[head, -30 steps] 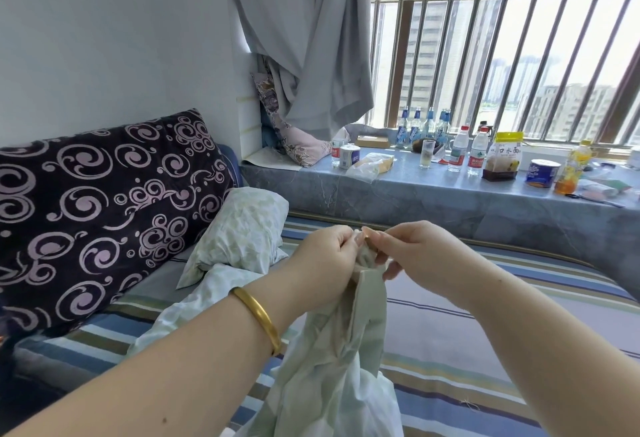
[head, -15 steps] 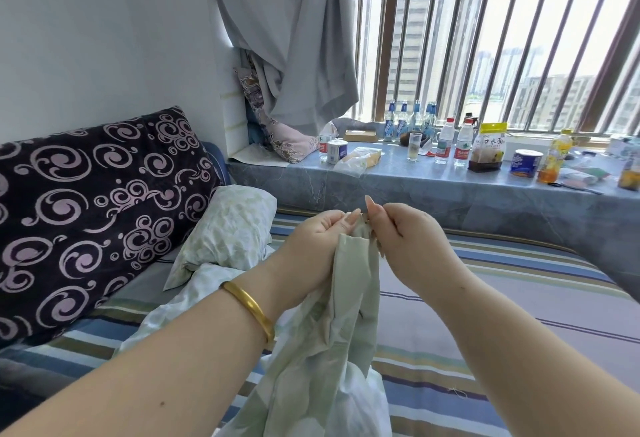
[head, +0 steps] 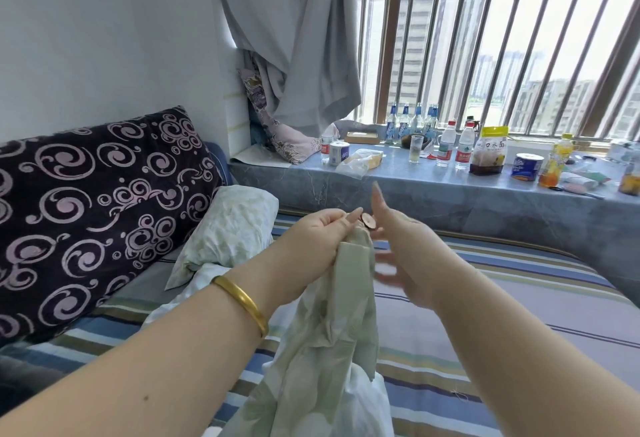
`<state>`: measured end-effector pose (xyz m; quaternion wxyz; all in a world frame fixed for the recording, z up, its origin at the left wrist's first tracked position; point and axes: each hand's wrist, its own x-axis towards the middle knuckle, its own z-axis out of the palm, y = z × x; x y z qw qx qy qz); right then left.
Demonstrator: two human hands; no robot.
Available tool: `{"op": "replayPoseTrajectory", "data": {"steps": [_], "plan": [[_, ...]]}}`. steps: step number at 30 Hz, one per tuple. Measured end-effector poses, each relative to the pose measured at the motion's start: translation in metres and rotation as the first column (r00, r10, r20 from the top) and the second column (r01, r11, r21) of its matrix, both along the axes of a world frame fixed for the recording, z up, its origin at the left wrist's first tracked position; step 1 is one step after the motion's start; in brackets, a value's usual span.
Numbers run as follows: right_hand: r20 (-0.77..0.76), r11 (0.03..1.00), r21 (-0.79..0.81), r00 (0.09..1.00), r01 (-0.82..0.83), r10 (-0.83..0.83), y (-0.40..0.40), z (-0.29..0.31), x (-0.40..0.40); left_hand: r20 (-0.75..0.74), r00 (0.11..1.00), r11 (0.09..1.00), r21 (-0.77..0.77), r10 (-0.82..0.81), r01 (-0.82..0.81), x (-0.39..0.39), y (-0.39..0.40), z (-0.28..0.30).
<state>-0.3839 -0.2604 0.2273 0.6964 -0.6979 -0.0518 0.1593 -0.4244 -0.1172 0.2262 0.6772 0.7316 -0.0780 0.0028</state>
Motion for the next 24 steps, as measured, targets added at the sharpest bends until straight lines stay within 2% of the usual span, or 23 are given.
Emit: {"op": "replayPoseTrajectory", "data": {"steps": [1,2,3,5,6,7,8,9,10,11,13,16,19,21,22,24], "plan": [[-0.088,0.988,0.096,0.988,-0.118,0.127,0.0,0.002,-0.003,-0.023,1.0,1.0,-0.001,-0.012,0.012,0.0,-0.003,0.002],[-0.106,0.958,0.19,0.966,-0.214,0.237,-0.001,0.001,-0.005,-0.062,0.998,1.0,-0.008,-0.012,0.011,0.0,-0.006,0.004],[-0.084,0.931,0.257,0.953,-0.26,0.29,0.0,0.0,-0.006,-0.116,0.993,0.999,-0.041,0.014,-0.019,0.0,-0.007,0.006],[-0.071,0.921,0.297,0.955,-0.254,0.287,0.002,-0.005,-0.007,-0.199,0.975,0.988,-0.097,0.097,-0.118,0.0,-0.004,0.01],[-0.108,0.935,0.295,0.965,-0.197,0.238,0.005,-0.006,-0.006,-0.158,0.972,0.984,-0.002,0.173,-0.175,0.001,0.001,0.01],[-0.15,0.96,0.253,0.976,-0.117,0.158,0.008,-0.006,-0.007,-0.061,0.969,0.955,0.193,0.241,-0.225,0.002,0.009,0.007],[-0.17,0.981,0.19,0.984,-0.027,0.06,0.012,-0.007,-0.006,0.012,0.968,0.884,0.405,0.251,-0.234,0.001,0.016,0.003],[-0.163,0.989,0.143,0.986,0.042,-0.018,0.016,-0.006,-0.005,0.028,0.975,0.8,0.567,0.221,-0.198,0.001,0.024,-0.002],[-0.133,0.99,0.123,0.989,0.073,-0.057,0.019,-0.004,-0.004,-0.036,0.981,0.76,0.638,0.192,-0.125,-0.001,0.032,-0.008],[-0.099,0.99,0.115,0.993,0.076,-0.064,0.024,-0.001,-0.005,-0.125,0.98,0.775,0.631,0.153,-0.04,-0.003,0.038,-0.014],[-0.045,0.994,0.112,0.999,0.021,-0.016,0.032,0.01,-0.009,-0.213,0.974,0.826,0.561,0.079,0.056,-0.003,0.048,-0.023],[-0.001,0.989,0.117,0.996,-0.086,0.086,0.045,0.029,-0.015,-0.251,0.967,0.939,0.342,0.043,0.047,0.004,0.05,-0.029],[0.046,0.979,0.165,0.992,-0.122,0.116,0.052,0.044,-0.016,-0.303,0.943,0.987,0.121,0.138,-0.105,0.011,0.046,-0.028],[0.101,0.98,0.137,0.987,-0.142,0.129,0.045,0.05,-0.012,-0.261,0.935,0.961,-0.069,0.241,-0.267,0.02,0.05,-0.024],[0.128,0.981,0.07,0.977,-0.179,0.169,0.041,0.052,-0.01,-0.228,0.924,0.938,-0.088,0.307,-0.334,0.025,0.054,-0.021],[0.131,0.952,-0.153,0.949,-0.265,0.285,0.037,0.054,-0.011,-0.128,0.889,0.899,0.064,0.439,-0.434,0.034,0.057,-0.012]]}}
